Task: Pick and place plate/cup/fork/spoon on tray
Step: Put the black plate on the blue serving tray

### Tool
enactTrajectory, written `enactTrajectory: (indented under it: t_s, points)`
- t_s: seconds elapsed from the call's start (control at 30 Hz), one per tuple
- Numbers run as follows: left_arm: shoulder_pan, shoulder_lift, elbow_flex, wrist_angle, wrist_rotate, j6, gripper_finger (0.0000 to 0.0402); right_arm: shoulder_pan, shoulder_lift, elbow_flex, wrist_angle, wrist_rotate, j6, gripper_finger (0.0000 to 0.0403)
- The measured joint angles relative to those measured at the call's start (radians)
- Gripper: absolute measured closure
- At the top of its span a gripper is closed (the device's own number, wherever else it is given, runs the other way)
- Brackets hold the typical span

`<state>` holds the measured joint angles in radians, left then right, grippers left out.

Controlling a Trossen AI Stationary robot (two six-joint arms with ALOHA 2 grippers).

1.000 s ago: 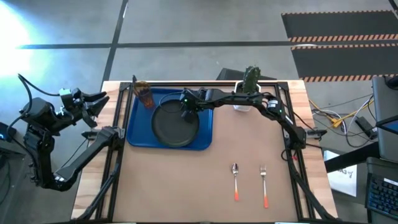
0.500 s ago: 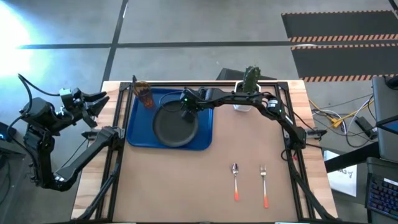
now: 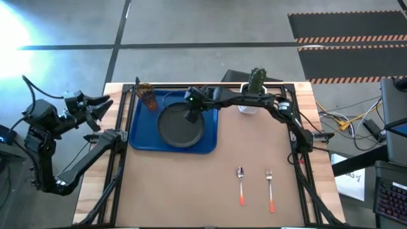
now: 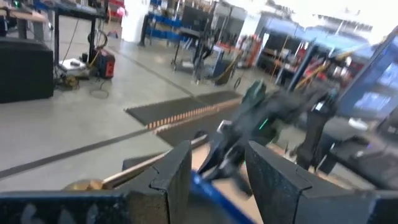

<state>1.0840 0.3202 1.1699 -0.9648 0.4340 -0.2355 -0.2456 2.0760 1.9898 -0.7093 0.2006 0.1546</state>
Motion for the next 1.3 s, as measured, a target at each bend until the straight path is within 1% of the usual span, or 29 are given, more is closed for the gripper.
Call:
enactTrajectory:
  t_s: [0.17, 0.27, 0.37, 0.53, 0.57, 0.63, 0.8, 0.9, 1.0, 1.3]
  points:
    - [0.000, 0.001, -0.021, -0.087, -0.001, 0.036, 0.0270, 0.049, -0.129, 0.053, -0.021, -0.030, -0.067, 0.0326]
    - [0.000, 0.001, -0.034, -0.152, 0.000, 0.083, 0.0284, 0.081, -0.236, 0.067, -0.017, -0.078, -0.092, 0.0343]
    - [0.001, 0.000, -0.070, -0.193, -0.002, 0.090, 0.0312, 0.113, -0.352, 0.067, -0.015, -0.088, -0.098, 0.0359]
    - [0.001, 0.000, -0.165, -0.203, 0.006, 0.089, 0.0387, 0.173, -0.507, 0.065, -0.017, -0.084, -0.128, 0.0384]
    - [0.001, 0.000, -0.184, -0.202, 0.011, 0.088, 0.0394, 0.185, -0.529, 0.065, -0.017, -0.076, -0.134, 0.0389]
    - [0.001, 0.000, -0.220, -0.188, 0.021, 0.085, 0.0395, 0.207, -0.567, 0.064, -0.018, -0.062, -0.138, 0.0393]
    - [0.001, 0.000, -0.341, -0.178, 0.035, 0.059, 0.0401, 0.244, -0.616, 0.063, -0.020, -0.059, -0.149, 0.0394]
    - [0.000, 0.000, -0.421, -0.169, 0.092, 0.058, 0.0401, 0.250, -0.621, 0.062, -0.022, -0.059, -0.156, 0.0394]
    - [0.000, 0.000, -0.471, -0.168, 0.142, 0.057, 0.0401, 0.250, -0.619, 0.062, -0.028, -0.059, -0.157, 0.0394]
    - [-0.008, -0.026, -0.451, -0.165, 0.258, 0.055, 0.0401, 0.247, -0.615, 0.061, -0.063, 0.014, -0.172, 0.0394]
